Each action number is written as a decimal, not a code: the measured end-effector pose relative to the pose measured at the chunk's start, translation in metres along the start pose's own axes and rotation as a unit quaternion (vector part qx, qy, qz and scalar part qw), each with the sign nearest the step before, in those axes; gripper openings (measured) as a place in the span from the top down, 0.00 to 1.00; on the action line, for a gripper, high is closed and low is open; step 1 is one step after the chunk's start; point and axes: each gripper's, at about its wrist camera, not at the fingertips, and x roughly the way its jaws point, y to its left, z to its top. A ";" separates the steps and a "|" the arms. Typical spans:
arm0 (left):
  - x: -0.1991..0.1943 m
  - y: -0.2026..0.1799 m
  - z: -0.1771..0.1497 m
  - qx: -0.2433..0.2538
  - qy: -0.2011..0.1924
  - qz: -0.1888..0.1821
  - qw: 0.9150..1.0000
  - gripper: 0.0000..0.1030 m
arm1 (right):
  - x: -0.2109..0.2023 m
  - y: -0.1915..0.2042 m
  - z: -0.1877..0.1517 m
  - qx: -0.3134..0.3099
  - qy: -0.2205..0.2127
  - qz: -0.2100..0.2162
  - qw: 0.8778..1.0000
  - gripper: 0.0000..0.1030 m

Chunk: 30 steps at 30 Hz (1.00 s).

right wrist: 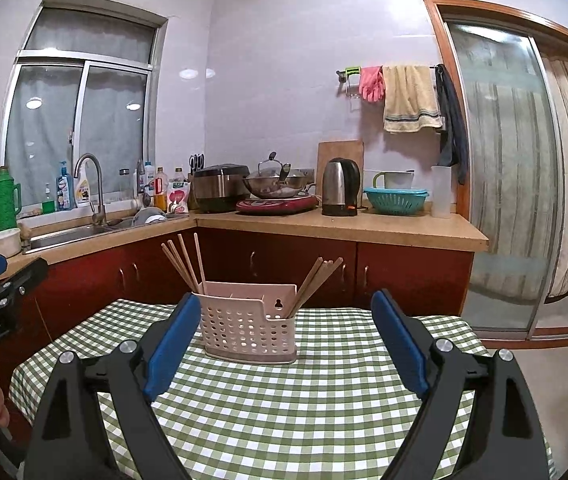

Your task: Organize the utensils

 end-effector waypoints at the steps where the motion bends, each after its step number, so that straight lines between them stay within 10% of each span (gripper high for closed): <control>1: -0.002 0.000 0.000 0.000 -0.001 0.000 1.000 0.04 | -0.002 0.000 0.000 0.000 -0.001 0.000 1.000 0.18; 30: -0.001 0.000 0.000 0.012 0.001 -0.001 1.000 0.04 | -0.007 -0.001 0.000 -0.001 0.000 -0.001 1.000 0.18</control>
